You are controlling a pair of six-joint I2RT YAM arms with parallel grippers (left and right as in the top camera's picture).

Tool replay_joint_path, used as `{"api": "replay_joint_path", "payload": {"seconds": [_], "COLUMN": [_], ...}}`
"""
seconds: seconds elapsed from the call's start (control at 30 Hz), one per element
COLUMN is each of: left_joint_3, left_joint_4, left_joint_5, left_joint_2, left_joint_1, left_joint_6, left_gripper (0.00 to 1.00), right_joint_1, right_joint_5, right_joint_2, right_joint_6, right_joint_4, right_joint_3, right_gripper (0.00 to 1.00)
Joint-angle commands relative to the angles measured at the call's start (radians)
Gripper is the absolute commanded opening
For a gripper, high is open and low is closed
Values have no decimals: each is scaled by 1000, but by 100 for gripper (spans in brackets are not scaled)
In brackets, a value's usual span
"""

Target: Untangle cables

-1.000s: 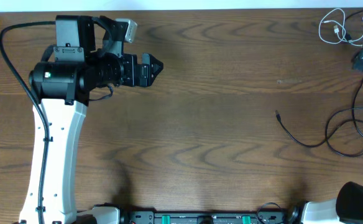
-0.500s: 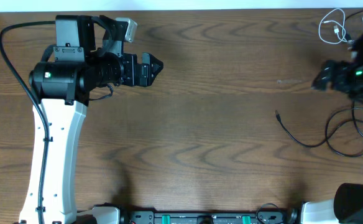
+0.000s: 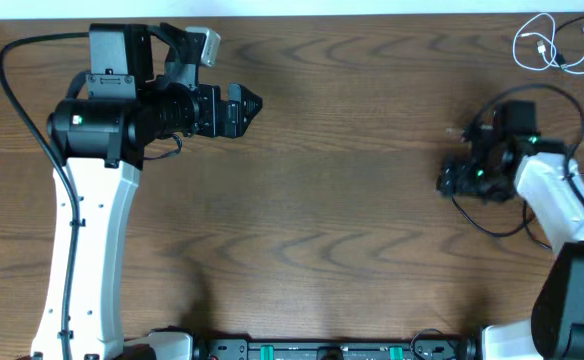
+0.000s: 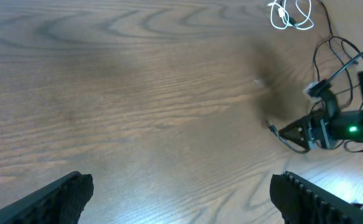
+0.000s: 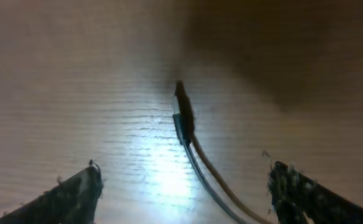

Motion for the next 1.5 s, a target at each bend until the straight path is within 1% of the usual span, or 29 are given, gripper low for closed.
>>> {"api": "replay_joint_path", "payload": {"seconds": [0.0,0.03,0.13,0.23,0.3,0.33,0.37,0.43,0.57,0.63,0.67,0.73,0.87,0.93,1.0,1.13,1.23,1.37,1.47], "left_joint_3": [11,11,11,11,11,11,11,11,11,11,11,11,11,11,11,11,11,11,11], "left_joint_4": [-1,-1,-1,-1,0,0,-1,-1,-4,-4,-4,-3,-3,-3,-3,0,8,8,8], "left_joint_5": [-6,-6,-6,-6,-6,-6,-6,-6,-6,-6,-6,-6,-6,-6,-6,-6,-6,-6,-6], "left_joint_2": [25,29,31,31,31,31,31,31,31,31,31,31,31,31,31,31,31,31,31], "left_joint_1": [4,4,3,3,3,3,3,3,3,3,3,3,3,3,3,3,3,3,3], "left_joint_6": [-9,-9,-9,-12,-12,-12,-12,-12,-12,-12,-12,-12,-12,-12,-12,-12,-12,-12,-12], "left_gripper": [96,96,96,96,96,96,96,96,96,96,96,96,96,96,96,96,96,96,96], "right_joint_1": [3,4,13,27,28,28,28,28,28,28,28,28,26,13,-4,-95,-197,-313,-383], "right_joint_5": [19,17,0,0,0,1,1,1,17,54,82,117,129,136,136,145,151,152,183], "right_joint_2": [-7,-7,-7,-6,-6,-6,-5,1,26,39,44,46,45,39,29,-3,-2,-2,-2], "right_joint_6": [-42,-42,-77,-87,-87,-87,-84,-67,-60,-45,-23,3,18,66,76,73,91,97,101], "right_joint_4": [114,167,238,259,259,266,276,297,328,328,328,323,314,298,280,257,266,365,411], "right_joint_3": [-94,-121,-159,-179,-184,-194,-203,-217,-254,-264,-266,-268,-264,-232,-194,16,264,447,515], "right_gripper": [75,73,67,65,62,56,47,40,29,13,7,1,1,1,1,1,1,1,1]}}
